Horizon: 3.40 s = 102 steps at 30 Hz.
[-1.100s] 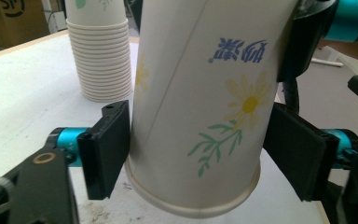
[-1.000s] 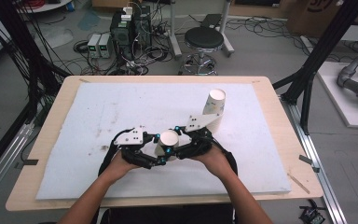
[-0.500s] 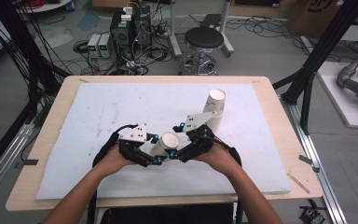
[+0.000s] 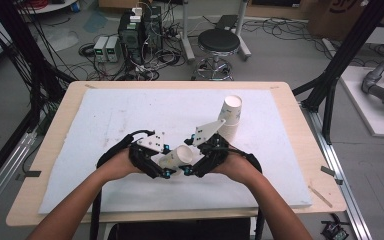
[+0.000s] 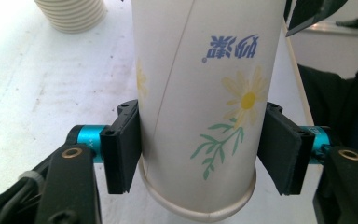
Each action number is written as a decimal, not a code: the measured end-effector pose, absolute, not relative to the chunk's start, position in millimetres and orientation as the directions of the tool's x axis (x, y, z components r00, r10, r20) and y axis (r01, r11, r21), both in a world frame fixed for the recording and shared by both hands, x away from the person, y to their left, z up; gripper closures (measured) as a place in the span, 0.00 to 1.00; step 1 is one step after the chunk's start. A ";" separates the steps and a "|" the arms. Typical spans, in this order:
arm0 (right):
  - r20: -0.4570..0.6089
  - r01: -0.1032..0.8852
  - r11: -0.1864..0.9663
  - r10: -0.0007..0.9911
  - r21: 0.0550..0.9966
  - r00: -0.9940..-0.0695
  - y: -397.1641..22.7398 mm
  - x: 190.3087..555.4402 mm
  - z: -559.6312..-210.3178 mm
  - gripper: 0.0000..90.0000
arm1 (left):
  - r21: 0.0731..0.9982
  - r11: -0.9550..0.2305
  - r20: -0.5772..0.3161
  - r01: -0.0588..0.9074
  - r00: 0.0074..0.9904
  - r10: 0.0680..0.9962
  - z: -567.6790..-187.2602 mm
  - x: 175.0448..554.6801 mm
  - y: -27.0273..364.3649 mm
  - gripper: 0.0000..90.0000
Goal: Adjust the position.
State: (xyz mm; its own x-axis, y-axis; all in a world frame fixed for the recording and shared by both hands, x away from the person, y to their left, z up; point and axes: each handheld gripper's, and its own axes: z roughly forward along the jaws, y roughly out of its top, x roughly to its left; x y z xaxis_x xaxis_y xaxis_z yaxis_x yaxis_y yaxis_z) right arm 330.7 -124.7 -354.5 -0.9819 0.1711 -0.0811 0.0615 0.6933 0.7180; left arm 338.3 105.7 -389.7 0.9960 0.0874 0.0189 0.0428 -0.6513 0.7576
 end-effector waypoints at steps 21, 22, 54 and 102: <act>-0.117 -0.048 0.765 0.036 0.642 -0.992 -110.7 328.0 -357.7 0.30 | 0.672 -0.741 -0.008 0.006 1.000 0.001 -384.4 340.0 94.7 0.40; -0.116 -0.054 0.773 0.026 0.632 -0.993 -109.9 328.2 -357.4 0.34 | 0.673 -0.739 -0.011 0.004 1.000 -0.004 -384.9 339.7 94.1 0.40; -0.032 0.057 0.620 0.131 0.783 -0.991 -161.7 324.4 -364.2 0.41 | 0.946 -0.301 -0.074 0.122 0.983 0.166 -393.9 330.5 141.2 0.21; 0.121 0.165 0.361 0.139 0.918 -0.983 -180.5 322.6 -388.4 0.41 | 0.987 -0.150 -0.048 0.064 0.993 0.106 -420.1 323.9 119.1 0.32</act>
